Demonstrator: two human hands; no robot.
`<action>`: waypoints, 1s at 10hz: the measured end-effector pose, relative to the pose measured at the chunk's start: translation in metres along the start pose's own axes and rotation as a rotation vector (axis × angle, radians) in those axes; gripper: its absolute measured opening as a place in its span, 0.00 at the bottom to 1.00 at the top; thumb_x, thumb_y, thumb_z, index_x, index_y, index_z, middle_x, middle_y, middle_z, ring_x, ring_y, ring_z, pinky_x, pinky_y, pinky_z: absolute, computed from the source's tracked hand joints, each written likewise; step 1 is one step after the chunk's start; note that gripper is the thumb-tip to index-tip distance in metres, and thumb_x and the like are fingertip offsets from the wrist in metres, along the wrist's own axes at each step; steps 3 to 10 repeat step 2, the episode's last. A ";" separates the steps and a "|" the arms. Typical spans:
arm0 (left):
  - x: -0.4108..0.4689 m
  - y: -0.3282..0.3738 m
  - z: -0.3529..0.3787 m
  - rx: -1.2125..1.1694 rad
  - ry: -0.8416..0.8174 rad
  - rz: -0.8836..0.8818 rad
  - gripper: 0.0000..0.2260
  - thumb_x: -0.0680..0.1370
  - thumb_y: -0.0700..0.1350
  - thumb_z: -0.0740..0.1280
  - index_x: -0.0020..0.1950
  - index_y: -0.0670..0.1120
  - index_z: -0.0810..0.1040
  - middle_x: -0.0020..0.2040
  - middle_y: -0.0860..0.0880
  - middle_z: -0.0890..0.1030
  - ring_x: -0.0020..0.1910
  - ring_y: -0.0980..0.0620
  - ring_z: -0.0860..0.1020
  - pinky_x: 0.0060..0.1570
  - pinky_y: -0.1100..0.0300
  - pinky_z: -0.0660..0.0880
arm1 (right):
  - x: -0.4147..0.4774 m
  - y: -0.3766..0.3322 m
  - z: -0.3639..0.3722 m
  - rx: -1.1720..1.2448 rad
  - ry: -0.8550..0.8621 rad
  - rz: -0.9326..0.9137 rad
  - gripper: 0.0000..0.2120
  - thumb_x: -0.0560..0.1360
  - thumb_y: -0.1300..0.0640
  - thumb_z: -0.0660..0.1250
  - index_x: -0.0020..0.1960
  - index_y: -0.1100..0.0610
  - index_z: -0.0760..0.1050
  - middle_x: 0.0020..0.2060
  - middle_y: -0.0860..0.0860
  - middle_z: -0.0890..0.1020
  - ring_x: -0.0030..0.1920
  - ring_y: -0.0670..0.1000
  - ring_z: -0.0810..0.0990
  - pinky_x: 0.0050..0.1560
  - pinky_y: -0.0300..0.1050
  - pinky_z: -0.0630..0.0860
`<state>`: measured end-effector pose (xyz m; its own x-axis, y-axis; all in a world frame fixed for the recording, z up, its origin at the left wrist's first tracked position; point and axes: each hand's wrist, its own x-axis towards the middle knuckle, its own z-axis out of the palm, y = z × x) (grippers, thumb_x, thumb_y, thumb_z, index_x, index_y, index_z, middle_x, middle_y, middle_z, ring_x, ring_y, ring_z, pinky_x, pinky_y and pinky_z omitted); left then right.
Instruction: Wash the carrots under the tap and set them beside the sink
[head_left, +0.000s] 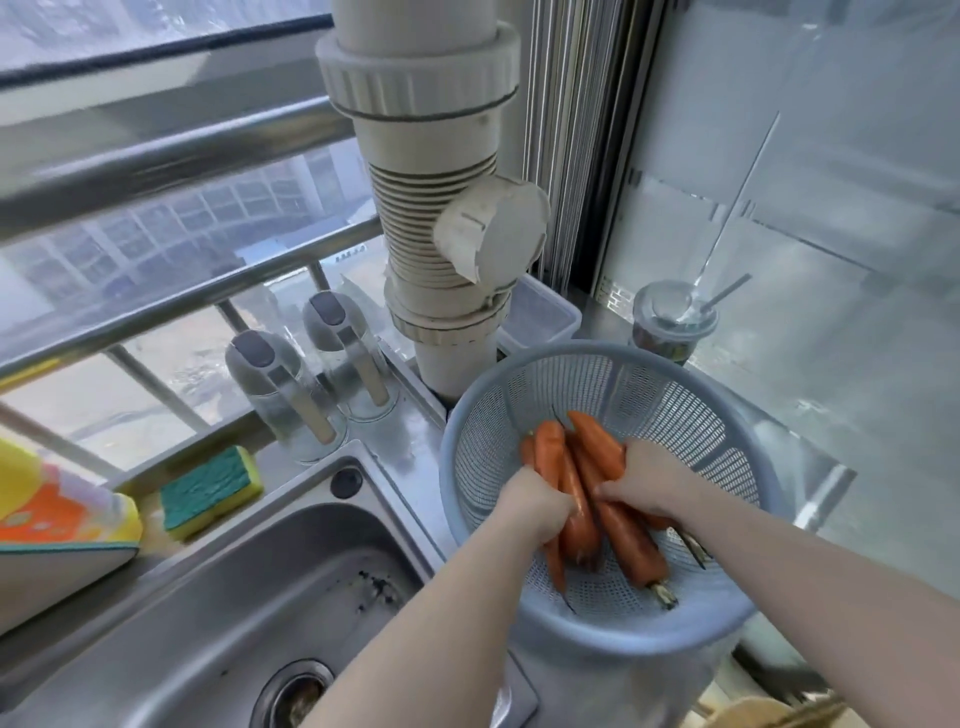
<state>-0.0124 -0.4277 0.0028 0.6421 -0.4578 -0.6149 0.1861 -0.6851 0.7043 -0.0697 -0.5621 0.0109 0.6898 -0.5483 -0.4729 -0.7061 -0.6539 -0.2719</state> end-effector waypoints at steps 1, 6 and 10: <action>-0.015 0.001 -0.012 0.011 -0.044 0.065 0.07 0.73 0.39 0.67 0.50 0.44 0.77 0.42 0.47 0.78 0.38 0.51 0.76 0.41 0.58 0.76 | -0.007 -0.004 -0.002 -0.041 0.014 -0.074 0.34 0.70 0.46 0.69 0.72 0.56 0.64 0.59 0.57 0.78 0.59 0.57 0.77 0.56 0.45 0.73; -0.037 0.005 -0.028 0.008 -0.057 0.177 0.09 0.76 0.39 0.65 0.56 0.47 0.76 0.41 0.53 0.76 0.36 0.57 0.74 0.35 0.67 0.71 | -0.023 -0.023 -0.013 -0.092 0.037 -0.170 0.28 0.72 0.46 0.68 0.69 0.54 0.69 0.59 0.54 0.78 0.59 0.55 0.77 0.55 0.43 0.71; -0.037 0.005 -0.028 0.008 -0.057 0.177 0.09 0.76 0.39 0.65 0.56 0.47 0.76 0.41 0.53 0.76 0.36 0.57 0.74 0.35 0.67 0.71 | -0.023 -0.023 -0.013 -0.092 0.037 -0.170 0.28 0.72 0.46 0.68 0.69 0.54 0.69 0.59 0.54 0.78 0.59 0.55 0.77 0.55 0.43 0.71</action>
